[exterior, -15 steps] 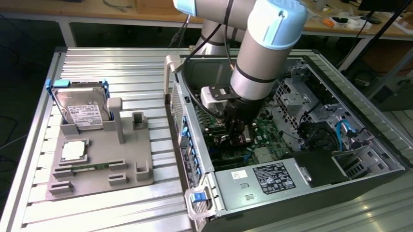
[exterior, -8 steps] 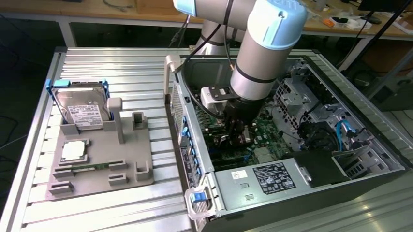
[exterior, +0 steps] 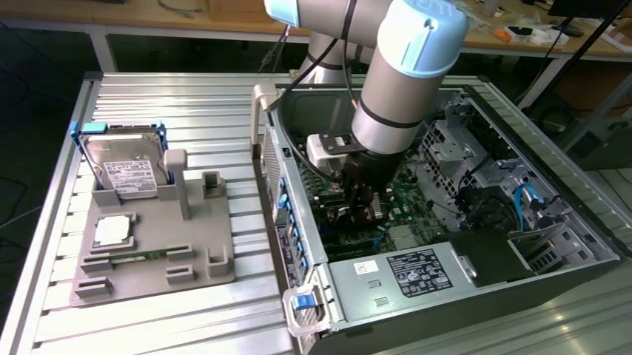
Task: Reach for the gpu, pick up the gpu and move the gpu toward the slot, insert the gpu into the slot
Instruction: 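Insert the gpu into the slot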
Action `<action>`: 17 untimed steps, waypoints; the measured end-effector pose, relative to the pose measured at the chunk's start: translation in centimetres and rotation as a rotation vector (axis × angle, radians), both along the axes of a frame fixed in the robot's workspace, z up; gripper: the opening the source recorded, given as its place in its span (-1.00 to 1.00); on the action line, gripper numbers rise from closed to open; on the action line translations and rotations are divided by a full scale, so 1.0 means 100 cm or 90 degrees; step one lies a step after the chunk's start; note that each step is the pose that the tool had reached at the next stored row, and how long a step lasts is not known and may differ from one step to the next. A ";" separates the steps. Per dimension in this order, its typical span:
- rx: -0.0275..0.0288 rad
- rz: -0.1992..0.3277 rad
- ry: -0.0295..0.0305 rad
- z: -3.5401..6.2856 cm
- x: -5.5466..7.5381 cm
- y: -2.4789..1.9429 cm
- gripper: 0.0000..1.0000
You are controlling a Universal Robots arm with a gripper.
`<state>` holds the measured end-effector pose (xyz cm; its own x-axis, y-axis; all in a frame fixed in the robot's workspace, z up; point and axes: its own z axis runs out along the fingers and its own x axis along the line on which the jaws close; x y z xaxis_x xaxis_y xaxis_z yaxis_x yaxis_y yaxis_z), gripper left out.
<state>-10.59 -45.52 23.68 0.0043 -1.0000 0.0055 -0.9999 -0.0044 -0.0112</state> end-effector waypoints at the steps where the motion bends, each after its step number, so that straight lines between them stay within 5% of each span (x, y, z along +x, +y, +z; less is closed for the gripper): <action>1: 0.0001 0.000 -0.0001 -0.0001 0.000 0.0000 -0.46; 16: 0.0001 0.000 -0.0001 -0.0001 0.000 0.0000 -0.46; 17: 0.0025 0.000 -0.0012 -0.0014 0.000 0.0005 -0.44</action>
